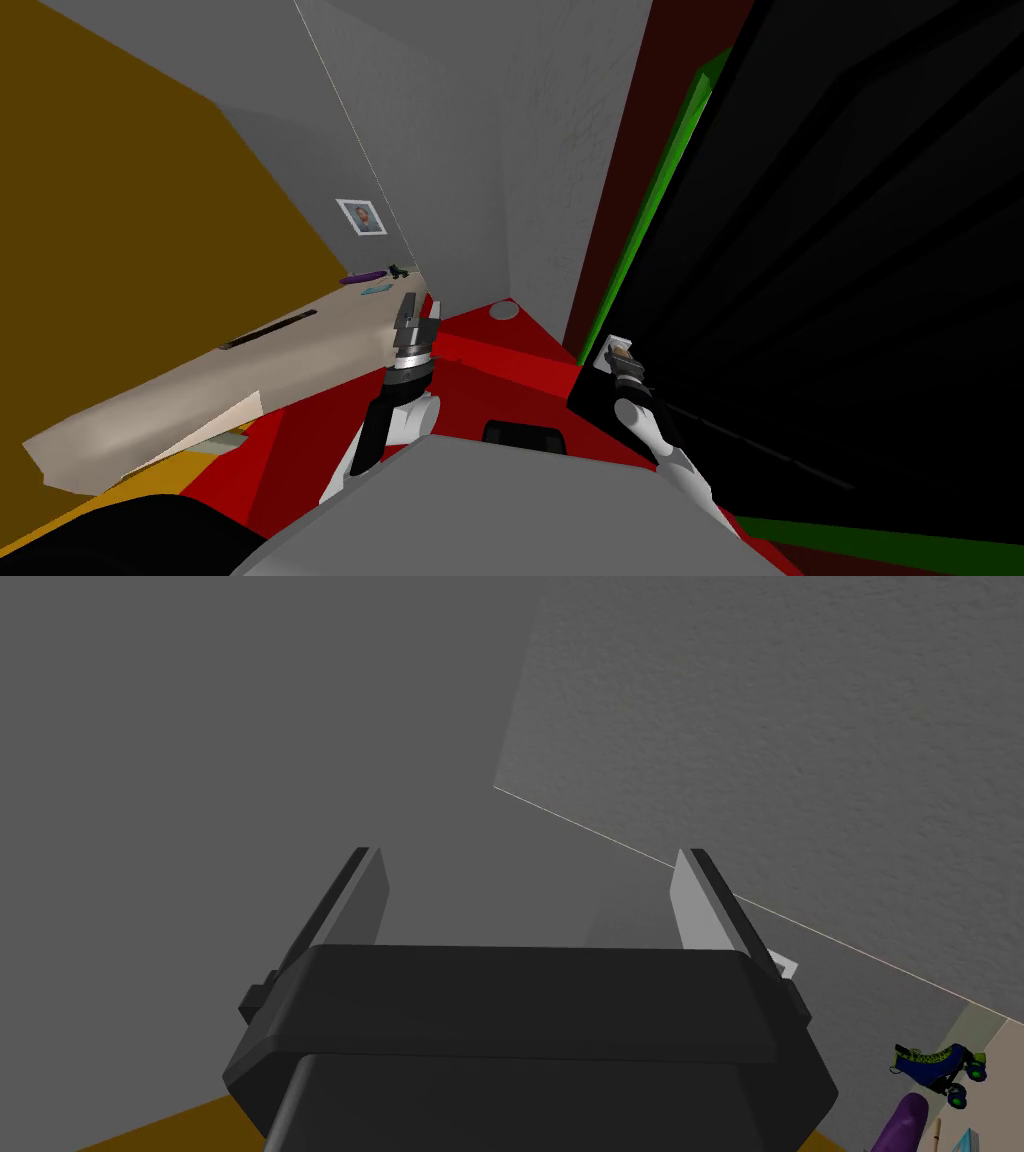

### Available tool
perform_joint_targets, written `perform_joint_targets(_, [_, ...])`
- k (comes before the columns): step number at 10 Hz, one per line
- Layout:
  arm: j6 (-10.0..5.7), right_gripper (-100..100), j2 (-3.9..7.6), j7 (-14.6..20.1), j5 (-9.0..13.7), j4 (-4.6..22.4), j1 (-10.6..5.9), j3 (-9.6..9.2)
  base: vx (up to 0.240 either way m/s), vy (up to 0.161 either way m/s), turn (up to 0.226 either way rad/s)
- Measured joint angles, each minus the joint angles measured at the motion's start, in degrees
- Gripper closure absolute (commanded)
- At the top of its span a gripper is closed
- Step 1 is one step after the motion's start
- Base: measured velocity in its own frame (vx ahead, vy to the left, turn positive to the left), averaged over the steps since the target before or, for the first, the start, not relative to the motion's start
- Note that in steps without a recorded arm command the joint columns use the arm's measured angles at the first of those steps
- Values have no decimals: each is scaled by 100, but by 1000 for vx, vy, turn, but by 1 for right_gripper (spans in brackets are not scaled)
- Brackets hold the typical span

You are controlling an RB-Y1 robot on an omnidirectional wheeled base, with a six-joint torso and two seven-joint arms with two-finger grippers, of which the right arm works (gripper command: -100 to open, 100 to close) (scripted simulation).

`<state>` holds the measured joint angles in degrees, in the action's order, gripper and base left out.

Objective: Pull the door open

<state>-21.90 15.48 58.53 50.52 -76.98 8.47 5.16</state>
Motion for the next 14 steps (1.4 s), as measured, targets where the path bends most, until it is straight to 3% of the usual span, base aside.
perform_joint_targets(8, [-73,100,351,347,-32,-181,204,-404,-205,-21,107])
perform_joint_targets(14, [-141,100,541,542,-52,-234,282,-616,-156,-22,85])
